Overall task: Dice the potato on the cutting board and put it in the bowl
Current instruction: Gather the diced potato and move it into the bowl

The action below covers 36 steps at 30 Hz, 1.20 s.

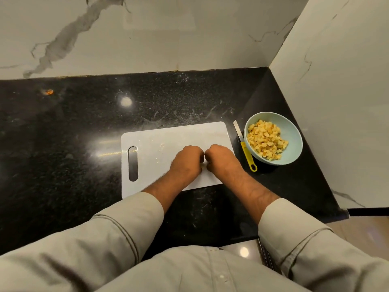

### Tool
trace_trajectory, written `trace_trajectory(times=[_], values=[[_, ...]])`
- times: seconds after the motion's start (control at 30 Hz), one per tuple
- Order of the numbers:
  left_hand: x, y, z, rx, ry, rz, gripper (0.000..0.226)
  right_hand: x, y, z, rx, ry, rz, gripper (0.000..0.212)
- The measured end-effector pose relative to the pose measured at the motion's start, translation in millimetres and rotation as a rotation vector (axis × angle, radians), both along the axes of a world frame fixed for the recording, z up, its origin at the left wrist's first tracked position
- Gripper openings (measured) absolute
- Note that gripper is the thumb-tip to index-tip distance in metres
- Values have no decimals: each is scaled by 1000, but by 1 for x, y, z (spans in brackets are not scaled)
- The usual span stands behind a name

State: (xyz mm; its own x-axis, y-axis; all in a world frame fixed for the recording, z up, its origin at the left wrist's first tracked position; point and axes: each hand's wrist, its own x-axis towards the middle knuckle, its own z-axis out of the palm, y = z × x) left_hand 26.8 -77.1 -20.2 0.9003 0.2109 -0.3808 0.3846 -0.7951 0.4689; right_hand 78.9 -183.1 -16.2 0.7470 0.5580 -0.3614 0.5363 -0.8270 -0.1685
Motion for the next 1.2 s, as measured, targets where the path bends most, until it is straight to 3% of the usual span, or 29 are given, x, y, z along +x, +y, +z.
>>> trace_trajectory(times=[0.1,0.33,0.57,0.7,0.8,0.9,1.07,1.2], values=[[6,-2,4,12,30,3,17,6,-3,0,-25,-34,22,13],[17,-15,6,201,42,-175,15,15,-12,-4,-86,-152,139,26],[25,-17,-6,217,39,-135,11,38,-17,-6,-28,-47,-42,11],[27,-3,-5,2,97,96,13,49,-30,-2,174,60,-256,2],[29,9,7,-508,119,419,8,49,-47,14,528,282,-526,11],[44,-4,33,-829,59,513,13,56,-68,36,782,425,-641,17],[98,-66,72,-880,-81,362,19,85,-110,58,836,308,-752,19],[128,-100,71,-679,-49,238,8,103,-137,57,687,259,-829,26]])
